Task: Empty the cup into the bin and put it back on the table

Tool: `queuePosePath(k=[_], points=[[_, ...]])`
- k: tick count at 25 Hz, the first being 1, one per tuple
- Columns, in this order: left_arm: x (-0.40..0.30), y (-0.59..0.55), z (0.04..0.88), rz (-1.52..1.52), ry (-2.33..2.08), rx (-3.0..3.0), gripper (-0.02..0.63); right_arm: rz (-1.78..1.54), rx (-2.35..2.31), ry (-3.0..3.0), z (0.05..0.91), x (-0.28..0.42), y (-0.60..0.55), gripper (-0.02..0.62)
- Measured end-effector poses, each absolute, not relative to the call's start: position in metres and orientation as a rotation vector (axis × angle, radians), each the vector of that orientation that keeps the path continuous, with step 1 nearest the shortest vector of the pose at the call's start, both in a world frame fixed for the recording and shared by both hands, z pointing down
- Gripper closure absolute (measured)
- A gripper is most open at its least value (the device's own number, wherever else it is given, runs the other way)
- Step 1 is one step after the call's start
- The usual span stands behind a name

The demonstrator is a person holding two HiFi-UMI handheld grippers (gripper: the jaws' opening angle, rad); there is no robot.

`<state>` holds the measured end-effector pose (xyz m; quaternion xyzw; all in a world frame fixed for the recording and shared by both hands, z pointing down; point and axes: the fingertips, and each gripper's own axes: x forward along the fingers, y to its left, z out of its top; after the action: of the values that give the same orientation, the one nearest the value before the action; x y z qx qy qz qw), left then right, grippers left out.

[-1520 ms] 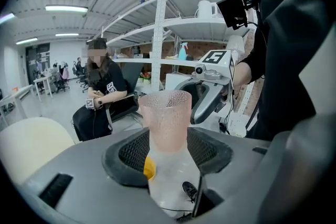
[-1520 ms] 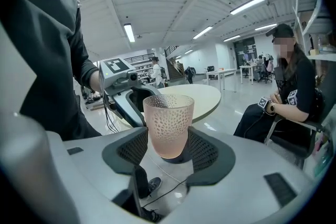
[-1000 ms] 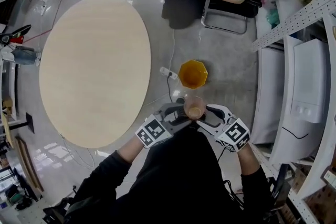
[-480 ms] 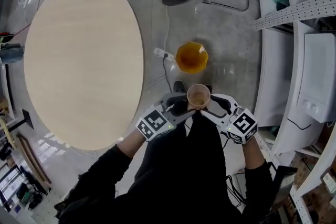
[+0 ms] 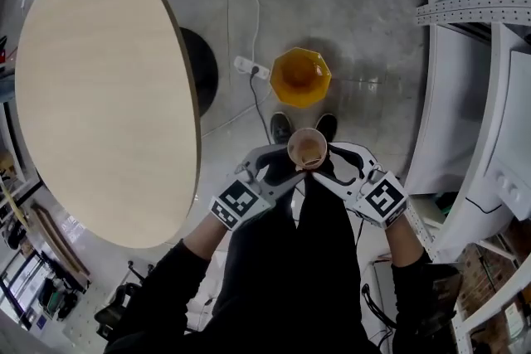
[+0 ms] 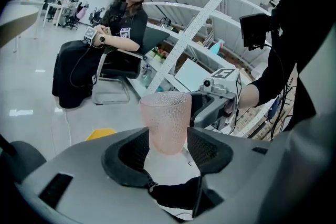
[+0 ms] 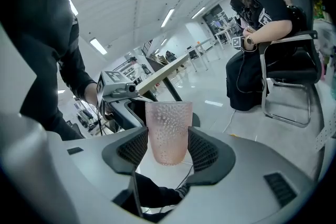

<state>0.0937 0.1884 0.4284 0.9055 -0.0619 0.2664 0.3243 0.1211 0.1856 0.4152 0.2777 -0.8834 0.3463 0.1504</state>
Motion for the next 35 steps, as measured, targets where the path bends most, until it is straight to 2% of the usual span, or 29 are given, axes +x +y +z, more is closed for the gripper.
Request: queuePosePath(k=[19,35], points=[[0.096,0.144,0.550,0.597,-0.276,2.184,0.374,1.212,0.739,-2.521,0.540,0.125,0.138,0.368],[0.088,0.141,0.580,0.482,-0.307,2.036,0.374,1.491,0.787,-2.462,0.575,0.121,0.138,0.368]])
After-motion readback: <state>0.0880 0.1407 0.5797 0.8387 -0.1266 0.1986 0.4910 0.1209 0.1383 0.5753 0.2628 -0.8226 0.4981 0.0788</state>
